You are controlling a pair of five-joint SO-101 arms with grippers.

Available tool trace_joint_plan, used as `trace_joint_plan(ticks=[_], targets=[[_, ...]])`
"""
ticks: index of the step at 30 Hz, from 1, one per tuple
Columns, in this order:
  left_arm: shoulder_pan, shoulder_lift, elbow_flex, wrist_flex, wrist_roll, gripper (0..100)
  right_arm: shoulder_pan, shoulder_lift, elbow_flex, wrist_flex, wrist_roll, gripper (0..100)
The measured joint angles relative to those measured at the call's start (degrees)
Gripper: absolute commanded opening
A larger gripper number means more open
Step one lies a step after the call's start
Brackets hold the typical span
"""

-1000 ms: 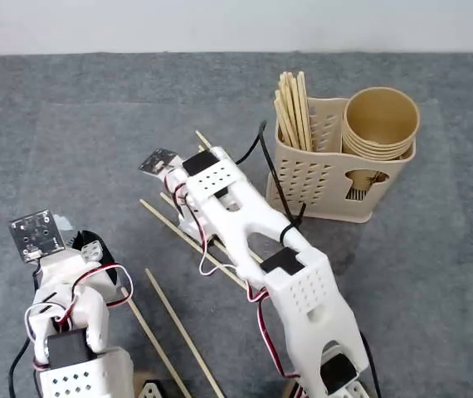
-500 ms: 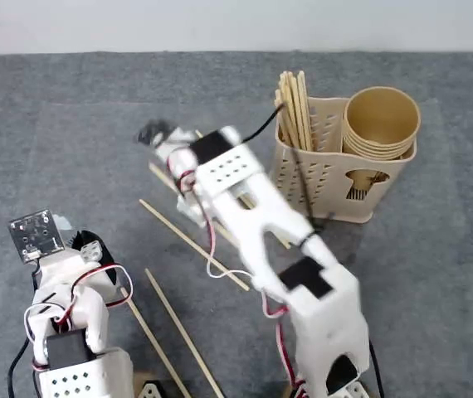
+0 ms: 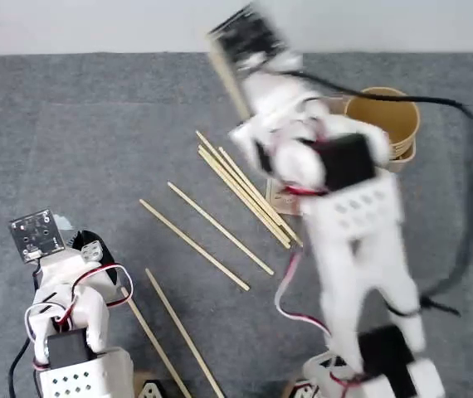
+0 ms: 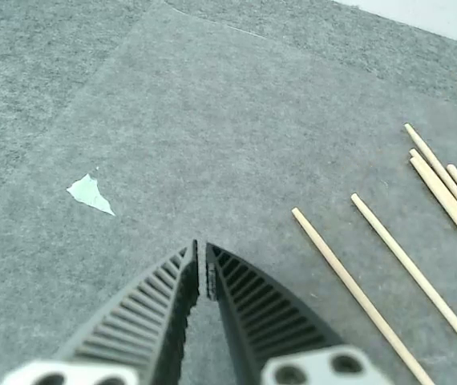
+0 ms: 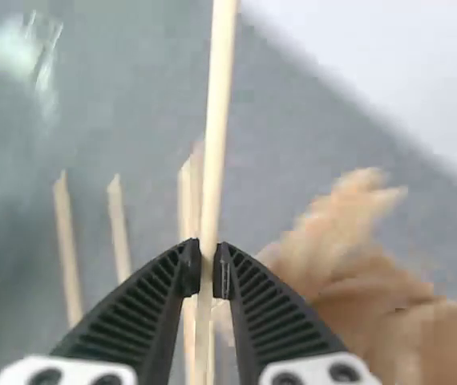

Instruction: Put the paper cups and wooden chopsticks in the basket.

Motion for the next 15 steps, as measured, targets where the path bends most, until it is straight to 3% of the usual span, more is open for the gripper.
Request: trace_joint_plan(ticks=[8,15], targets=[[0.00,0.00,0.00,0.00,0.00,2,9.85,-7.03,0.88,-15.30,-5.19,0.8],[0.00,0.00,0.44,0.00,-0.09,2,13.01,-7.74,17.76,-33.67,-5.36,0.8]])
